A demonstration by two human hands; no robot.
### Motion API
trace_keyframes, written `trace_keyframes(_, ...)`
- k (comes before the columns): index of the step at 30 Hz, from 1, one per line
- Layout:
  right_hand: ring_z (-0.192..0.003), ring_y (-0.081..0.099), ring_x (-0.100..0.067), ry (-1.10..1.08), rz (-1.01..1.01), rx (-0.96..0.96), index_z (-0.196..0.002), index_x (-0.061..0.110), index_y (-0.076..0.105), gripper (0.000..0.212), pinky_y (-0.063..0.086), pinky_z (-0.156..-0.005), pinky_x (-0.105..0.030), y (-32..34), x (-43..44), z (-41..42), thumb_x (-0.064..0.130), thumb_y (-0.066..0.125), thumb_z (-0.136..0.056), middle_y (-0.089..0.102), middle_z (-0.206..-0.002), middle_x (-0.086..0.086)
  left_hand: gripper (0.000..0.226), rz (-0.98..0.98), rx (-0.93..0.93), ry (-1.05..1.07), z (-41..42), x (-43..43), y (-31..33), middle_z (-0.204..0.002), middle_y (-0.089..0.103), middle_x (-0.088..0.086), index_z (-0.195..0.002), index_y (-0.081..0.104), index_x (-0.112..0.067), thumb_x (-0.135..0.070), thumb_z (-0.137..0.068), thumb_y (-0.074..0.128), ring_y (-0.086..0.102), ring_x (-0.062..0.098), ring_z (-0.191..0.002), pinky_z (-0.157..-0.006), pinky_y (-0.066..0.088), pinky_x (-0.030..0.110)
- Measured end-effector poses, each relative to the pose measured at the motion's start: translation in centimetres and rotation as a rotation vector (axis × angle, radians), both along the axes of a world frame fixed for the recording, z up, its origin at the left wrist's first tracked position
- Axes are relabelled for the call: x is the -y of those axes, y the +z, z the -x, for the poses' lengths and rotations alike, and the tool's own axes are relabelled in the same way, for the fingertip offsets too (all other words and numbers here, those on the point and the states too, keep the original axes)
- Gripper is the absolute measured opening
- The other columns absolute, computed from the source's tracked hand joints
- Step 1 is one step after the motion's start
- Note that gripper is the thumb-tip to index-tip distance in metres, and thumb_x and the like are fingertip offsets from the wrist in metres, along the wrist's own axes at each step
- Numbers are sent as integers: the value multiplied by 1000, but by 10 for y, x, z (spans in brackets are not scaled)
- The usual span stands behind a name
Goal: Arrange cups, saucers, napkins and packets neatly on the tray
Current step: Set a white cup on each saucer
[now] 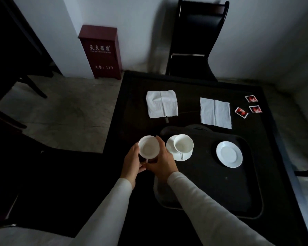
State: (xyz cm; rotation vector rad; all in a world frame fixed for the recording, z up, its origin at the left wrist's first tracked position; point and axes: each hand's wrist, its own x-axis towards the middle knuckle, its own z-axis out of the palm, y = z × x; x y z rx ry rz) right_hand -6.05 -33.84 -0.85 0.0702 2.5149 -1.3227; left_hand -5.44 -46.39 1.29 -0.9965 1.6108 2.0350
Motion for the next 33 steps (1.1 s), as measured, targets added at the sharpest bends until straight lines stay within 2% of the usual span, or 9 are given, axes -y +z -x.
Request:
trace_keyframes(2,-116,60,-19,-7,12,-37,-156,24,21,105,50,-93,-12,7,-22,-6,15,83,-72,55,-140,-9,29,14,-29,-28,-6,-20,10,-106,62,-13,-124,57,-37,-51,-102,43,67,17,-93,-71,56,33)
trace_keyframes(3,-117,59,-19,-15,14,-52,-156,25,21,104,49,-95,-11,11,-31,-8,15,83,-73,55,-141,-8,31,19,-42,-40,-9,-29,14,-108,63,-12,-126,58,-37,-51,-102,43,67,19,-97,-72,56,34)
trace_keyframes(5,-119,62,-26,-34,26,-57,-155,30,20,103,53,-100,-31,19,-54,-14,18,82,-74,55,-141,-7,34,39,-72,-58,-15,-53,24,-113,63,-10,-129,57,-37,-52,-103,41,66,22,-105,-76,56,35)
trace_keyframes(13,-123,61,-28,-67,33,-93,-156,26,24,103,52,-103,-43,45,-169,-27,19,83,-72,56,-142,-9,45,56,-106,-109,-26,-167,48,-128,62,3,-141,52,-29,-51,-104,41,66,23,-109,-77,56,36)
trace_keyframes(17,-121,61,-28,-85,10,-86,-156,27,21,104,52,-101,-43,46,-231,-29,19,83,-72,60,-136,-9,37,21,-100,-140,-27,-230,53,-122,59,-6,-134,51,-35,-51,-104,38,65,19,-104,-73,54,32)
trace_keyframes(20,-118,63,-29,-90,-3,-74,-156,26,19,103,53,-101,-44,40,-268,-27,21,80,-73,61,-134,-10,26,16,-95,-152,-24,-268,50,-118,59,-9,-123,53,-41,-52,-104,38,64,22,-109,-82,56,38)
trace_keyframes(22,-118,63,-28,-96,-9,-66,-156,25,19,104,52,-100,-38,34,-291,-24,22,81,-73,60,-135,-10,25,26,-83,-159,-20,-291,46,-122,60,-6,-122,54,-43,-52,-104,39,64,25,-114,-90,56,43)
trace_keyframes(28,-117,61,-21,-94,-53,-33,-157,30,18,105,52,-80,-18,16,-335,-13,26,82,-74,56,-141,-5,32,15,-24,-153,-9,-335,32,-126,61,-4,-130,51,-41,-53,-102,42,67,25,-109,-76,57,35)
trace_keyframes(33,-119,64,-28,-88,-30,16,-158,27,18,107,52,-102,-42,-1,-359,0,26,84,-74,54,-145,-9,38,18,24,-150,4,-357,11,-120,62,-6,-136,53,-37,-52,-103,42,67,25,-109,-82,57,37)
